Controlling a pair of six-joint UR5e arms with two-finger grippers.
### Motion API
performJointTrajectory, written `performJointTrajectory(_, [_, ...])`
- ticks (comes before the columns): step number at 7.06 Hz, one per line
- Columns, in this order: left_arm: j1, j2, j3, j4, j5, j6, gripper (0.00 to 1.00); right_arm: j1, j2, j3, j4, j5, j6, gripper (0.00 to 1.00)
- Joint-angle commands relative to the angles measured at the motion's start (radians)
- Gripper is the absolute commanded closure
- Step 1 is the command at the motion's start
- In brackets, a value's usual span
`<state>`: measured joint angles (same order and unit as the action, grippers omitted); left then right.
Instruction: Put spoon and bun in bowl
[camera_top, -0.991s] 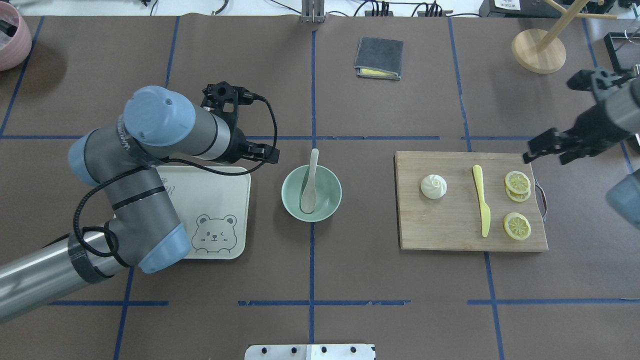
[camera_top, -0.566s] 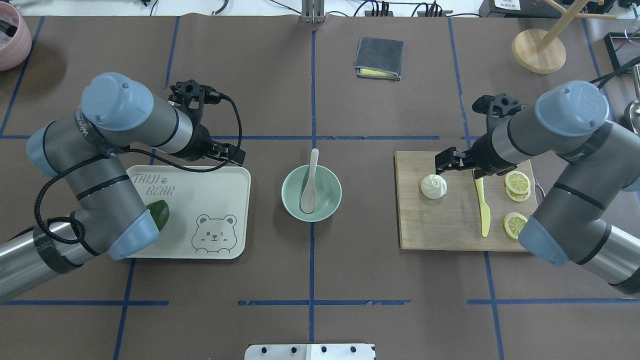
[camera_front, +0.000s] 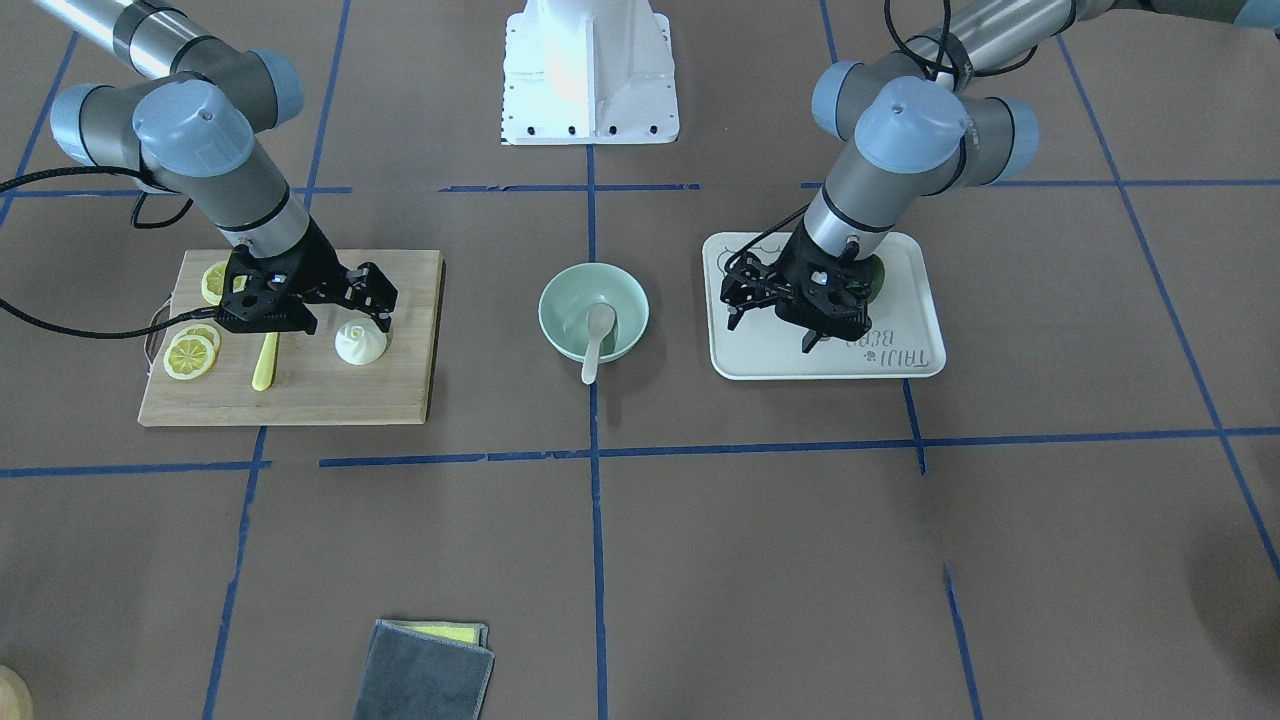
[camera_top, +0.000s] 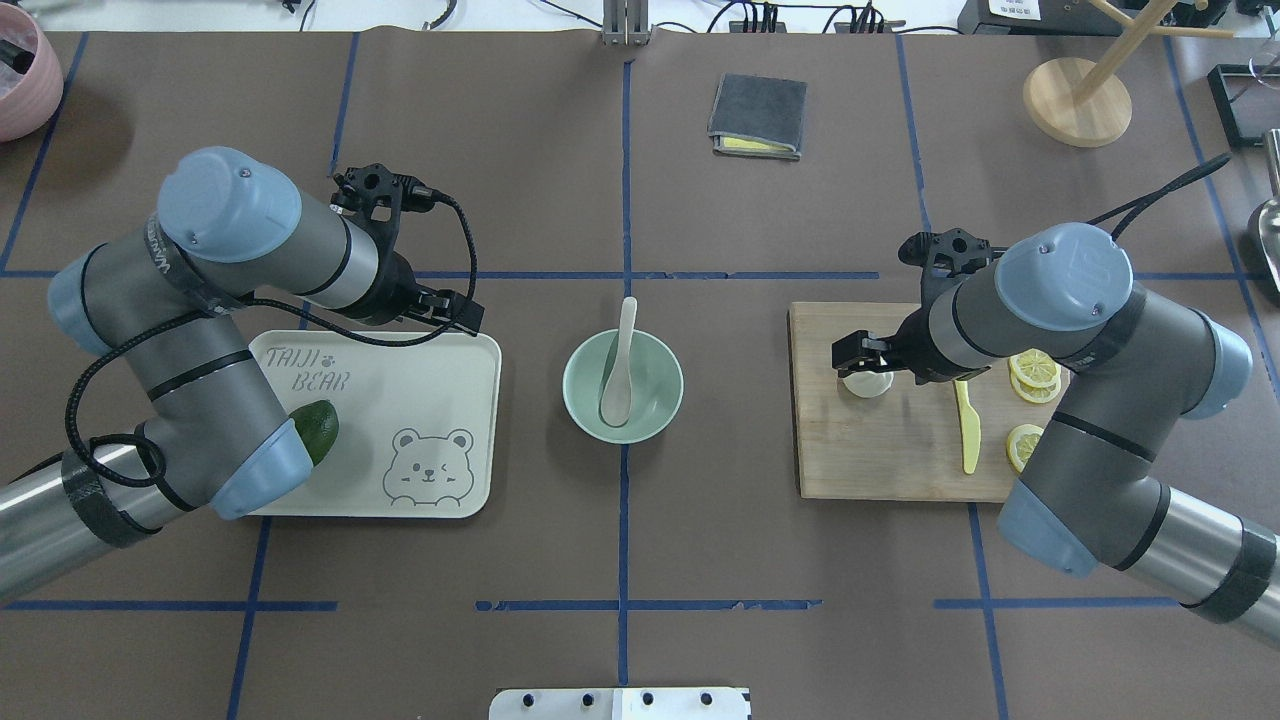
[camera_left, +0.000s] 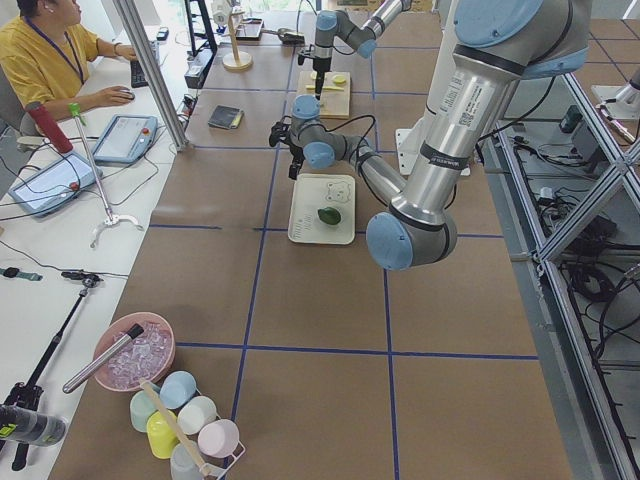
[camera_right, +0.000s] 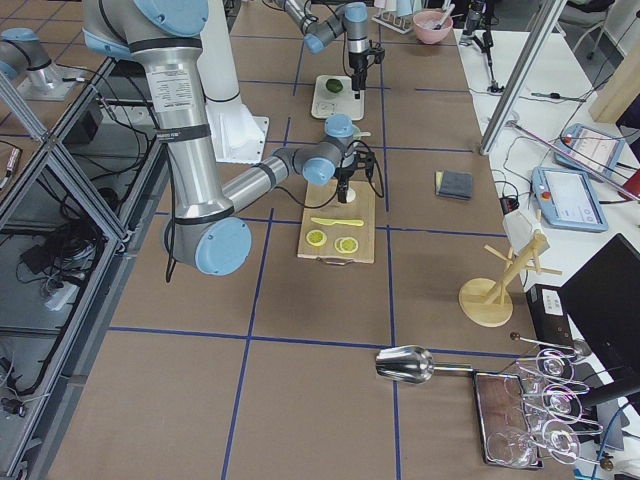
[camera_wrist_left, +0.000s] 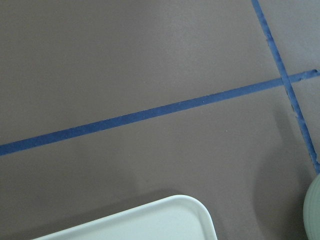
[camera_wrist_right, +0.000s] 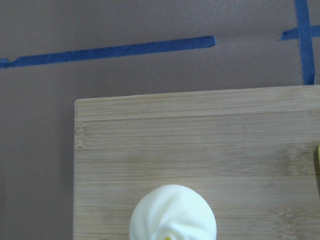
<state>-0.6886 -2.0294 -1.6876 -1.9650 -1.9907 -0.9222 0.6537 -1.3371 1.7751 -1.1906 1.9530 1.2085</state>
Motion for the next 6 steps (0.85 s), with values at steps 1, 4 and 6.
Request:
performJointTrajectory(1, [0.000,0.003,-0.003,0.000,0.004,-0.003,0.01,-0.005,0.013,-0.019,0.000,-0.019,0.003,0.10])
performJointTrajectory(4, [0.000,0.008,0.006,-0.002,0.006,-0.001,0.01,-0.005,0.026,-0.020,0.000,-0.025,0.025,0.76])
performJointTrajectory(6, [0.000,0.008,0.005,-0.002,0.006,-0.001,0.01,-0.005,0.033,-0.010,-0.001,-0.028,0.025,0.79])
